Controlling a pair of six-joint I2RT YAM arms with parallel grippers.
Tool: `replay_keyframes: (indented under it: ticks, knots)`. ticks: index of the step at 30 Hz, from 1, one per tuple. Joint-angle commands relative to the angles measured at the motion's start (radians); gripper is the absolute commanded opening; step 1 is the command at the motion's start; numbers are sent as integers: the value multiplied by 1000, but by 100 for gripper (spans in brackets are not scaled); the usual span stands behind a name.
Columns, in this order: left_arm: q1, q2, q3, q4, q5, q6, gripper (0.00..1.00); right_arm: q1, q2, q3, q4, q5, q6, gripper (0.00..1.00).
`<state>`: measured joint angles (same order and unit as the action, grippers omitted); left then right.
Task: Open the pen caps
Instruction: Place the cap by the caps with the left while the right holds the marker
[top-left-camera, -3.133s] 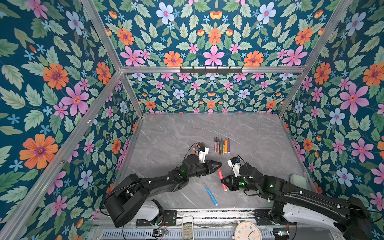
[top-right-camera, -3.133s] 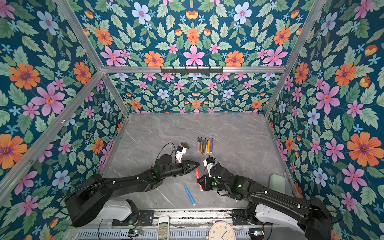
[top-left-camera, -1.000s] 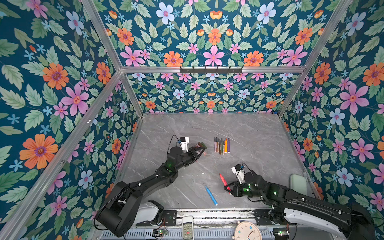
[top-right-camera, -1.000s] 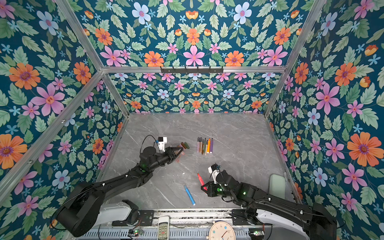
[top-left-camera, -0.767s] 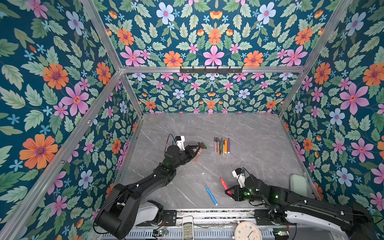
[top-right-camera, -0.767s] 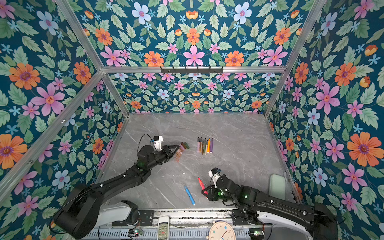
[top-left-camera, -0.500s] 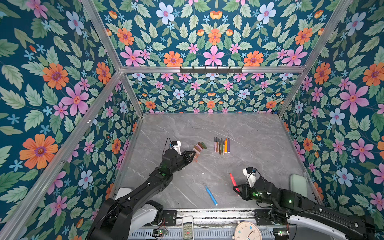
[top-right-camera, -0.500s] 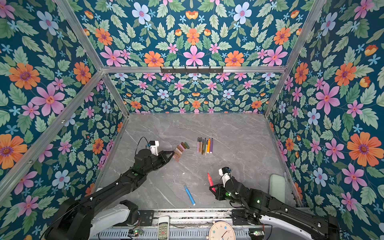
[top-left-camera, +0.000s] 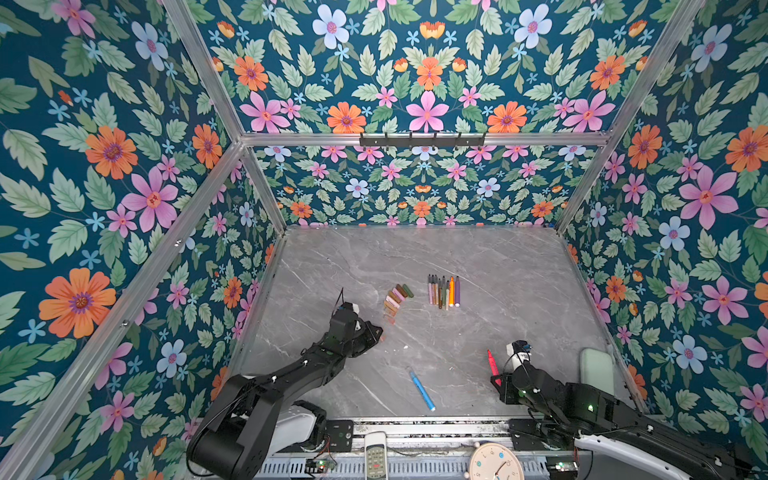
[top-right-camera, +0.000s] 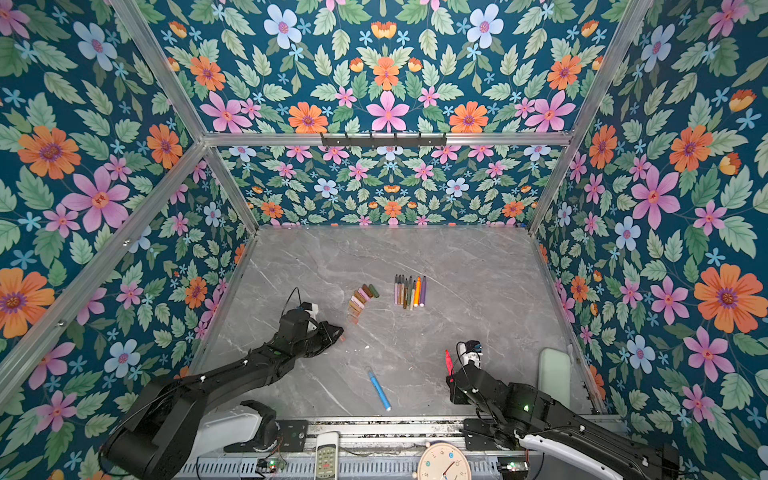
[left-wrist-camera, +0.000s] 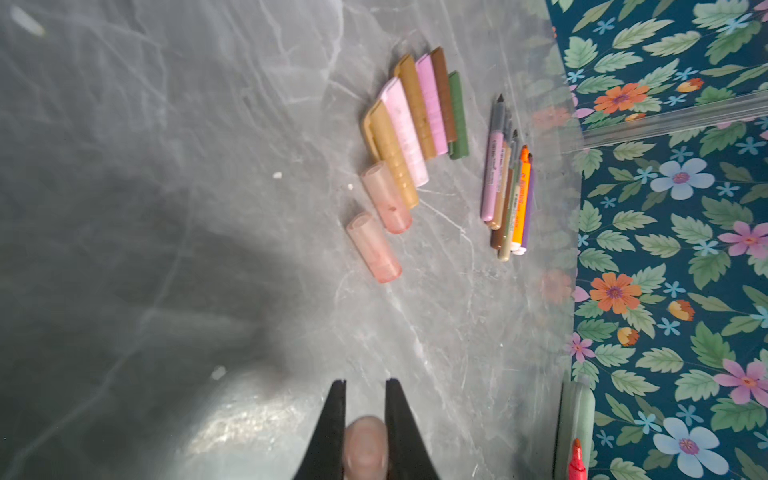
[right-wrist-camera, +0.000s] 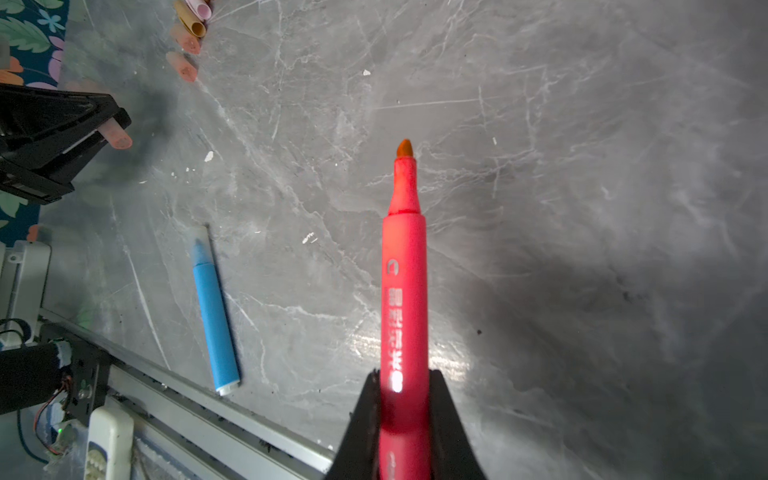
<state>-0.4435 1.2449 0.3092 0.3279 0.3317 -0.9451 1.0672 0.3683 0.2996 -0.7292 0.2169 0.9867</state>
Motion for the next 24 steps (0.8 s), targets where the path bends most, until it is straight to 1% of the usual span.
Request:
replay_keyframes:
  ticks: [1, 3, 7, 13, 14, 15, 16, 17, 18, 20, 21, 24]
  knots:
    - [5, 60, -1, 107, 60, -38, 0, 0, -2, 4, -1, 24, -13, 0]
    - [9, 96, 3, 135, 65, -57, 0, -1, -6, 1, -2, 24, -13, 0]
    - [12, 142, 29, 129, 24, -68, 0, 0, -16, 1, -5, 22, -13, 0]
    - [20, 160, 47, 122, -34, -93, 0, 0, -22, -2, -6, 22, -13, 0]
    - [23, 162, 45, 129, -38, -99, 2, -1, -22, -2, -7, 22, -13, 0]
    - [25, 164, 45, 134, -40, -102, 5, -1, -22, -2, -6, 22, -13, 0]
    - [29, 169, 45, 143, -36, -105, 13, -1, -22, -2, -5, 22, -13, 0]
    - [33, 176, 46, 152, -30, -108, 18, -1, -22, -3, -6, 22, -13, 0]
    - [34, 182, 47, 159, -27, -111, 24, 0, -22, -3, -5, 22, -13, 0]
    - [39, 194, 43, 180, -17, -118, 41, -1, -22, -4, -6, 23, -12, 0]
    - [41, 200, 42, 190, -12, -121, 46, -1, -22, -4, -5, 23, -11, 0]
    - [42, 213, 35, 218, 2, -130, 49, -1, -21, -4, -5, 22, -11, 0]
